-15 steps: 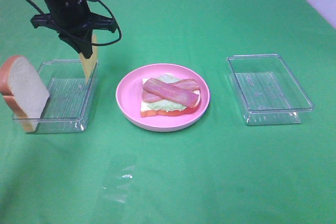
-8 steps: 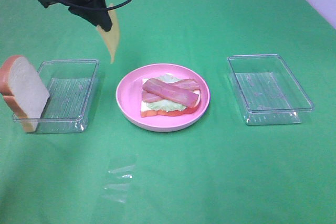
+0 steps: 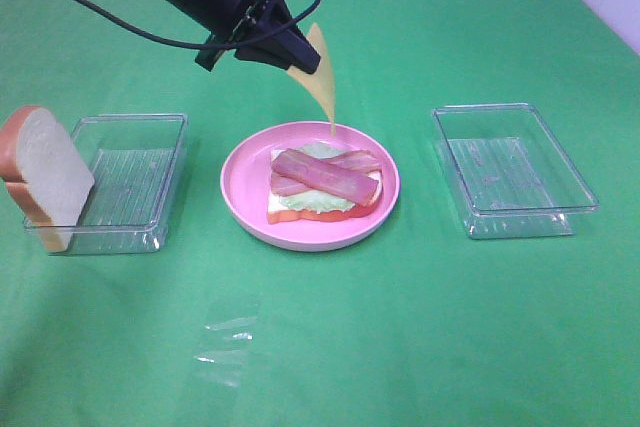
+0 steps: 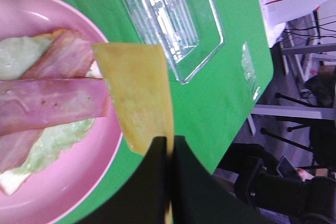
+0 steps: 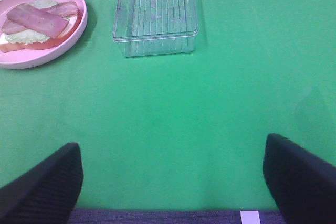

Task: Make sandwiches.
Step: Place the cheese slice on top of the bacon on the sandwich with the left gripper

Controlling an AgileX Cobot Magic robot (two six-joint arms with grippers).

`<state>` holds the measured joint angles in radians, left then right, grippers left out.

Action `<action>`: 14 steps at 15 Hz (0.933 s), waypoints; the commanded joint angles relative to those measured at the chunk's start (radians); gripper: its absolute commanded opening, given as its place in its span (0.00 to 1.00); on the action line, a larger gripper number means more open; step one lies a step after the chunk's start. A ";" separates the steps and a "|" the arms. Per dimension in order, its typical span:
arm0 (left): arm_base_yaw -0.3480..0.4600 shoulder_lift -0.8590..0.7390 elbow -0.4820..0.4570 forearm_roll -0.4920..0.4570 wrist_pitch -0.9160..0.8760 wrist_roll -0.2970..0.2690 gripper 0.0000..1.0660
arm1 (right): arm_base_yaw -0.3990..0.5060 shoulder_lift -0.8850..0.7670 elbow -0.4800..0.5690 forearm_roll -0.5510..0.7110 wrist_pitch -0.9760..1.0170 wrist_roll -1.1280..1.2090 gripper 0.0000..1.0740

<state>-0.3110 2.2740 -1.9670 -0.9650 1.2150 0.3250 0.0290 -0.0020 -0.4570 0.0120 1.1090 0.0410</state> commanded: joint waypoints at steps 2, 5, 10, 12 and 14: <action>-0.069 0.074 -0.002 -0.056 -0.018 0.102 0.00 | -0.007 -0.031 0.002 0.004 -0.002 -0.007 0.83; -0.120 0.099 -0.002 -0.040 -0.096 0.134 0.00 | -0.007 -0.031 0.002 0.004 -0.002 -0.007 0.83; -0.141 0.137 -0.002 0.016 -0.178 0.144 0.00 | -0.007 -0.031 0.002 0.004 -0.002 -0.007 0.83; -0.139 0.137 -0.002 0.093 -0.182 0.115 0.00 | -0.007 -0.031 0.002 0.004 -0.002 -0.007 0.83; -0.139 0.136 -0.002 0.197 -0.180 0.054 0.00 | -0.007 -0.031 0.002 0.004 -0.002 -0.007 0.83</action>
<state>-0.4490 2.4130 -1.9670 -0.7780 1.0350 0.3950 0.0290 -0.0020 -0.4570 0.0120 1.1090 0.0410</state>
